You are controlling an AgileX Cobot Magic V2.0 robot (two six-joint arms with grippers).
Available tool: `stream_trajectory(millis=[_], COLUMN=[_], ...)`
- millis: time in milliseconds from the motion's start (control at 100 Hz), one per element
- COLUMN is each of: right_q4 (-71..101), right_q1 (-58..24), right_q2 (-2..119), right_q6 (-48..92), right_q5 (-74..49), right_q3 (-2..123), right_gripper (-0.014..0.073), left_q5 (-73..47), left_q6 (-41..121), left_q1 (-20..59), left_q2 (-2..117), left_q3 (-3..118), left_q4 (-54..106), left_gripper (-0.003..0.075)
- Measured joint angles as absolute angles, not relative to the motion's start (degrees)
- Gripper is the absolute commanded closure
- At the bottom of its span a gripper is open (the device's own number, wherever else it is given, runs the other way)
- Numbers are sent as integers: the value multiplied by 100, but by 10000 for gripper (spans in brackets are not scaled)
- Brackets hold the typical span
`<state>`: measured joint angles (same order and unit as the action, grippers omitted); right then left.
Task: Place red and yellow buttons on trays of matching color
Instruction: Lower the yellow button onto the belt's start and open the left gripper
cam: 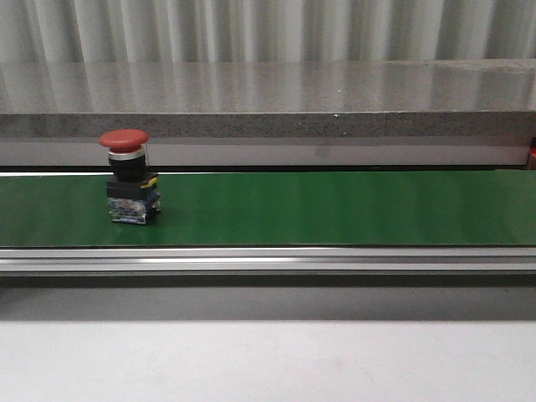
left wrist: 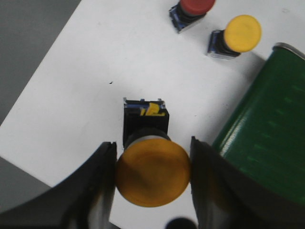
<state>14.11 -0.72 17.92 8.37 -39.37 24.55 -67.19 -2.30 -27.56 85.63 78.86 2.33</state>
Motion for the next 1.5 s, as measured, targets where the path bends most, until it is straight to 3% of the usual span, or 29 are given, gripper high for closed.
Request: stream_trajectory(millis=[510, 1220, 1310, 1500], right_q4=[1411, 1411, 1411, 1411], right_q1=[-72, -72, -72, -72], right_q2=[1792, 1792, 1792, 1792], right_q6=[837, 837, 837, 837], right_q5=[-3937, -3937, -3937, -3937], right_q3=[2455, 2455, 2455, 2455], right_gripper=[661, 661, 661, 661], left_q5=[-6919, -6819, -6814, -6800], left_q6=[-184, -168, -100, -74], left_q1=[-1051, -865, -865, -865], left_q2=[8551, 9599, 9667, 9687], left_q3=[8133, 8133, 8133, 8133], left_q4=[408, 570, 582, 693], left_gripper=[542, 534, 463, 209])
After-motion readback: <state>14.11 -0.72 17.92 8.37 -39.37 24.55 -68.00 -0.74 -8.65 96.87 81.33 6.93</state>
